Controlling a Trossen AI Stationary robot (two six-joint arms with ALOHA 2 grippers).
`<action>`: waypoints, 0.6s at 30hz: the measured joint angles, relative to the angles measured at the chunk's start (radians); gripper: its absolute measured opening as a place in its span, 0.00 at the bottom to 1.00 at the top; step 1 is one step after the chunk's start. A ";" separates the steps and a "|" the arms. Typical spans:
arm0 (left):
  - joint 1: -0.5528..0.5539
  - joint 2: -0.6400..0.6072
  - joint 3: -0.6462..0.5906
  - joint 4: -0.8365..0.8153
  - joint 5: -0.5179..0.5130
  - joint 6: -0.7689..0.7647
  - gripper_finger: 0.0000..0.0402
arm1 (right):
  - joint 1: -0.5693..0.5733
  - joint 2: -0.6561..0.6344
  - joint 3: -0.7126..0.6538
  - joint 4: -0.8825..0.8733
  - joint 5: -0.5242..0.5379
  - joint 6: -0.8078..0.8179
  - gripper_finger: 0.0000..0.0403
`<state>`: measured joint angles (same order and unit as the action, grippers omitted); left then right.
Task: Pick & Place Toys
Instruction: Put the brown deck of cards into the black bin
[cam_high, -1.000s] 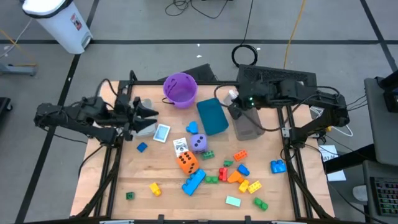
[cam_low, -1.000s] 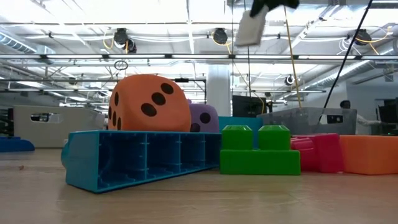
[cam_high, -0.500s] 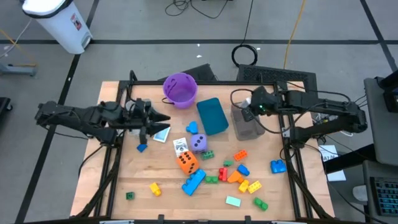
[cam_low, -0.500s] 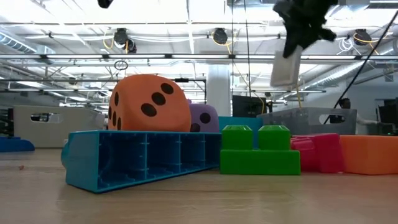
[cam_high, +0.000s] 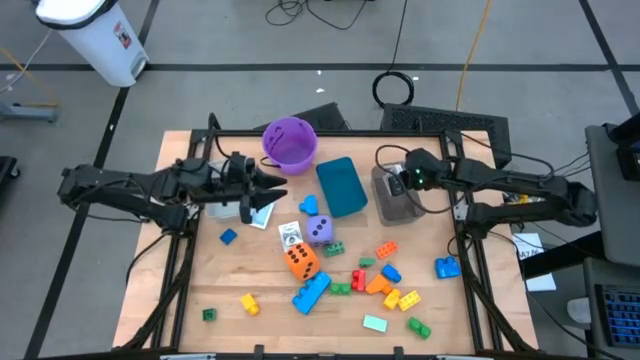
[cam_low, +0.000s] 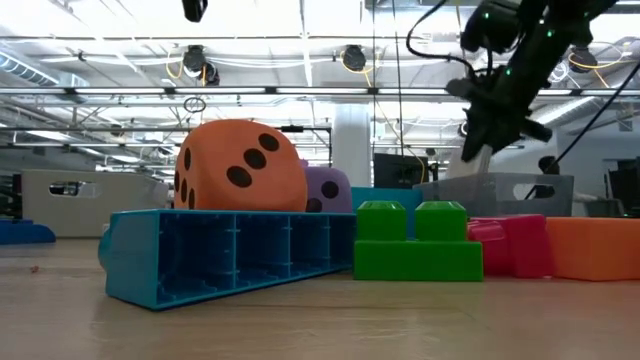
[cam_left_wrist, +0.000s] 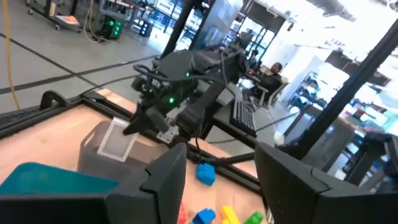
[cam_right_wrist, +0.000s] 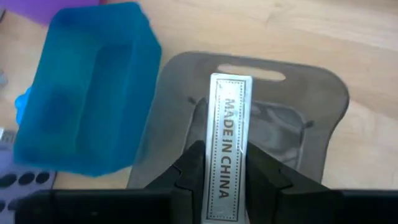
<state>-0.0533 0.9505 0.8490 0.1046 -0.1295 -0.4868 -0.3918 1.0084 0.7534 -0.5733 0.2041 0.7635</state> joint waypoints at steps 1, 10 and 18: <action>0.003 0.000 0.000 0.000 0.000 -0.005 0.50 | -0.010 0.000 -0.010 0.013 0.000 0.000 0.18; 0.029 0.000 0.000 -0.003 0.001 -0.010 0.50 | -0.080 0.003 -0.092 0.139 -0.051 -0.013 0.17; 0.034 0.000 0.000 -0.003 0.002 -0.016 0.50 | -0.080 0.003 -0.145 0.222 -0.053 0.014 0.17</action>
<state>-0.0196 0.9501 0.8490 0.1017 -0.1280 -0.5030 -0.4721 1.0117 0.6086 -0.3508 0.1510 0.7776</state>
